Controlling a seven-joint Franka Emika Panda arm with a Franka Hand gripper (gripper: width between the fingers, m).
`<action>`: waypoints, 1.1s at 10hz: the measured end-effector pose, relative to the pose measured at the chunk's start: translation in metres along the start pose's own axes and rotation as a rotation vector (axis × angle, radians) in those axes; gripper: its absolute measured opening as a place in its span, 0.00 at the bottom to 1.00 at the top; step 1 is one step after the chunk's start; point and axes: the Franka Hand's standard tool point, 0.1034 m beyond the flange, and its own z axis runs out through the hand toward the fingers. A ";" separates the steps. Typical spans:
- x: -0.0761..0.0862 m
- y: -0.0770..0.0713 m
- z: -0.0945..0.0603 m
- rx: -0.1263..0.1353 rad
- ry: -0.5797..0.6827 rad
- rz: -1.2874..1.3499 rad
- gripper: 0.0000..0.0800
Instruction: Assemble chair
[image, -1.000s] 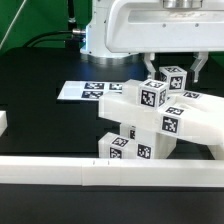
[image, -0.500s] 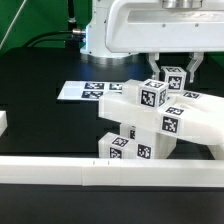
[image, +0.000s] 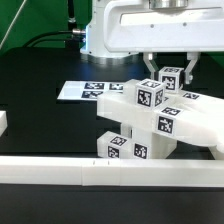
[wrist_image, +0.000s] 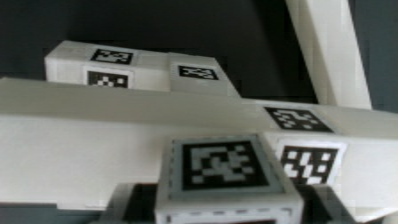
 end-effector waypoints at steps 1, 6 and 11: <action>0.000 -0.001 0.000 0.003 0.007 0.092 0.35; 0.000 -0.002 0.000 0.011 0.003 0.398 0.35; -0.001 -0.003 0.000 0.015 -0.003 0.585 0.35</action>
Offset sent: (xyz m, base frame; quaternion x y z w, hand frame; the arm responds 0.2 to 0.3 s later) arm 0.0000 0.0000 0.0000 0.0000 0.0000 0.1938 0.9810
